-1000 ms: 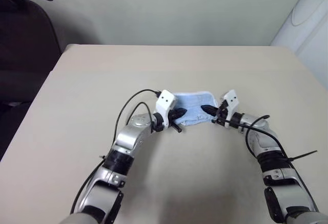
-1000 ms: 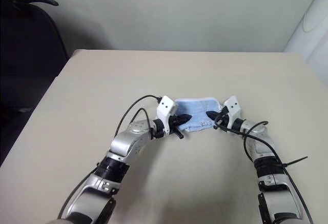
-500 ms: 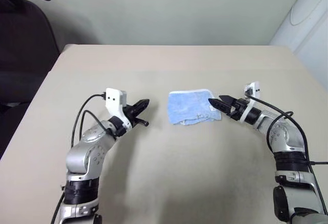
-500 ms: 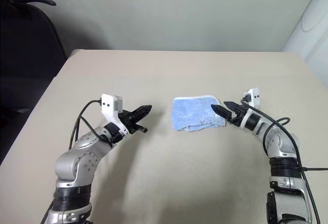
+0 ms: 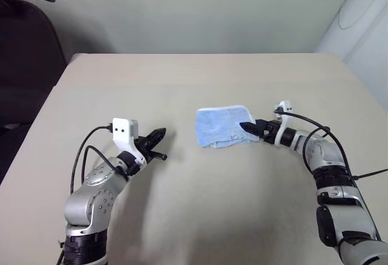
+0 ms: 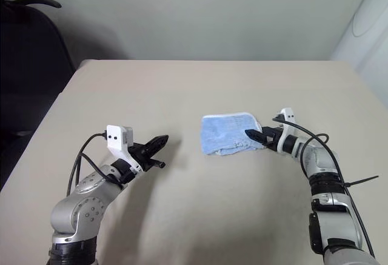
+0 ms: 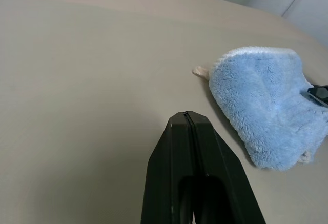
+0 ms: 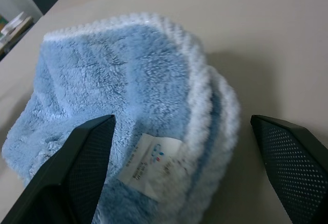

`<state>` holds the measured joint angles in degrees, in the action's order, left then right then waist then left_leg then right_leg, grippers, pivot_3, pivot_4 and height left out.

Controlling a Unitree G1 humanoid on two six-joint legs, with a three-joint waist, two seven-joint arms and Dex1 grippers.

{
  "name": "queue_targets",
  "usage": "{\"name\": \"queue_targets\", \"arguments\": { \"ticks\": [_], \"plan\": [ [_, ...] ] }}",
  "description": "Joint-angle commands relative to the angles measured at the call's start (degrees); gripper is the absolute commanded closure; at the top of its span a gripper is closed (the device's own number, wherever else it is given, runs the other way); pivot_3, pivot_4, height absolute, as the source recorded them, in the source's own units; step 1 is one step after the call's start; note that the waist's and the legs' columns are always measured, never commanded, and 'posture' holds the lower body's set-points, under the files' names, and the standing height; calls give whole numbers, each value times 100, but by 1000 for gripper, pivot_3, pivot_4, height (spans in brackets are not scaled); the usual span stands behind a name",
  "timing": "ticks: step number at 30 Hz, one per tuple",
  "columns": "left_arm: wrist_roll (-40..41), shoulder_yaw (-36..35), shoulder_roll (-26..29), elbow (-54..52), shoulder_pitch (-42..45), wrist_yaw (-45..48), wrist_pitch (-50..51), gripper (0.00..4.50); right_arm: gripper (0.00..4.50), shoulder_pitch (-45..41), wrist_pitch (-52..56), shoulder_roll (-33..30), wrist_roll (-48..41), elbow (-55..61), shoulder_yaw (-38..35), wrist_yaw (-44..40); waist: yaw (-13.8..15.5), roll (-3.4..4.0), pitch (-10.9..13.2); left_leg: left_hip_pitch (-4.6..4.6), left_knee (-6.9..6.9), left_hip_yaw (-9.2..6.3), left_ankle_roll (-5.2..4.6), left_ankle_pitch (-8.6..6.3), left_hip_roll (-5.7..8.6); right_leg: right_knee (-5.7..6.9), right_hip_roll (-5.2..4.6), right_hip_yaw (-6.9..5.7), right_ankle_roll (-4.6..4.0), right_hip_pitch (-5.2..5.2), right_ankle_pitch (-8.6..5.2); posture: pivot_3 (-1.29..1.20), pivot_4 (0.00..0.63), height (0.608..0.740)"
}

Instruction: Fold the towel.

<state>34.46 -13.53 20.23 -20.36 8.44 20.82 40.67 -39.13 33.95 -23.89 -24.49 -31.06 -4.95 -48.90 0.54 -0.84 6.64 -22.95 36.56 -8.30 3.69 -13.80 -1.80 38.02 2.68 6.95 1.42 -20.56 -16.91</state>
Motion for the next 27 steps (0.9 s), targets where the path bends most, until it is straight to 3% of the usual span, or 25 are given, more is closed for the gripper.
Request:
{"name": "queue_targets", "arguments": {
  "ticks": [1, 7, 10, 15, 16, 22, 27],
  "plan": [
    [78, 19, 14, -263, 12, -45, 15, 4500, 41, -147, -16, 230, 44, 39, 221, -237, -20, 0, 0, 0, -1, 0, 1, 1, 0, 0, 0, -1, -1, -1, 0, 0, 150, 740],
    [76, 103, -36, -257, 0, -73, 7, 4500, 203, -149, 50, 345, 49, 244, 340, -380, -35, 0, 0, -1, 1, -3, 1, 1, 0, 0, 0, -4, -2, 1, 1, 0, 150, 740],
    [71, 134, -67, -275, -26, -98, 5, 4500, 918, -107, 66, 315, 45, 300, 335, -416, -33, 0, 0, -1, 1, -4, 1, 1, 0, 0, 0, -5, -3, 1, 2, 0, 150, 740],
    [72, 148, -96, -278, -43, -144, 8, 4500, 2744, -67, 105, 251, -31, 325, 149, -343, -26, 0, 0, -2, 0, -5, 2, 1, 0, -1, 0, -7, -3, 1, 1, 0, 150, 740],
    [68, 156, -106, -277, -44, -155, 9, 4500, 2744, -49, 181, 217, -131, 393, 16, -301, -26, 0, 0, -2, 0, -5, 2, 1, 0, -1, 0, -7, -3, 1, 1, 0, 150, 740],
    [67, 178, -121, -267, -29, -177, 16, 4500, 4470, 133, 548, -47, -678, 704, -915, 53, 26, 0, 0, -4, 2, -5, 3, 2, 3, -4, -1, -8, -3, 4, 1, 0, 150, 740],
    [107, 149, -128, -289, -42, -204, 25, 4500, 4488, 44, 452, -804, -1139, 22, -2620, 1257, 103, 0, 0, -4, 4, -4, 2, 1, 5, -6, -4, -4, -2, 8, 1, 0, 150, 740]
  ]
}}
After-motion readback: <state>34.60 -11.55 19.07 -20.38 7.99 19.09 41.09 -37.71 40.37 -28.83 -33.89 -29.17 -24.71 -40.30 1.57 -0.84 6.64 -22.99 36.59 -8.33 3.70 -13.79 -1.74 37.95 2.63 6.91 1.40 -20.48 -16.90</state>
